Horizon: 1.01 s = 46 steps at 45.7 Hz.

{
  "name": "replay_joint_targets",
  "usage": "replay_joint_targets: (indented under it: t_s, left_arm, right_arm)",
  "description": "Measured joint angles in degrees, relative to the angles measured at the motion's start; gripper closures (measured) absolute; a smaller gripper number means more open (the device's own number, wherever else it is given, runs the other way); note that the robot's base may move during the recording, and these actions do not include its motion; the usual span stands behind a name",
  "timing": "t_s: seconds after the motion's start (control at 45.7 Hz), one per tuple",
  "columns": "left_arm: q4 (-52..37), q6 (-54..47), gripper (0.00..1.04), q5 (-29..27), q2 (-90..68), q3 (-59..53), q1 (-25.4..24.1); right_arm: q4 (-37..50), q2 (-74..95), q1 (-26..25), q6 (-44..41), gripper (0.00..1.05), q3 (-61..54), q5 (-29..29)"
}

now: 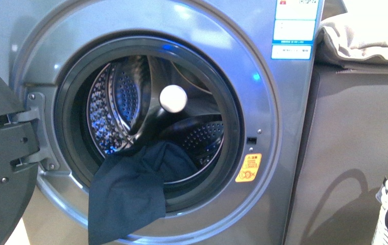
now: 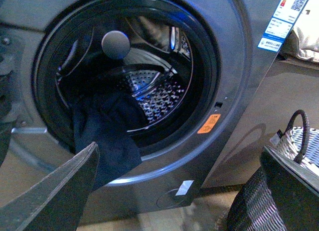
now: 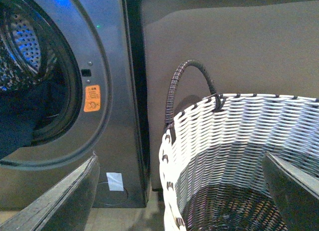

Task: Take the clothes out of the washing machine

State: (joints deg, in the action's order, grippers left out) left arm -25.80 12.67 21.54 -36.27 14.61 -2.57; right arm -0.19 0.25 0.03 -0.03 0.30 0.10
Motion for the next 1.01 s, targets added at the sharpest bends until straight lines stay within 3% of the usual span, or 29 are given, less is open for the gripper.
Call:
replay_joint_targets:
  t_s: [0.153,0.394,1.007]
  left_arm:
    - [-7.8,-2.5,0.06,-3.0,-15.1,8.2,4.7]
    - [-11.5,-5.5,0.06,-4.7,-34.6,18.1,8.2]
    - [-11.2,-11.4,0.06,-8.2,-66.0,41.2,15.3]
  right_arm:
    - [0.0,0.0,0.0,0.0,0.08,0.0,0.0]
    - [0.0,0.0,0.0,0.0,0.08,0.0,0.0]
    - [0.0,0.0,0.0,0.0,0.08,0.0,0.0]
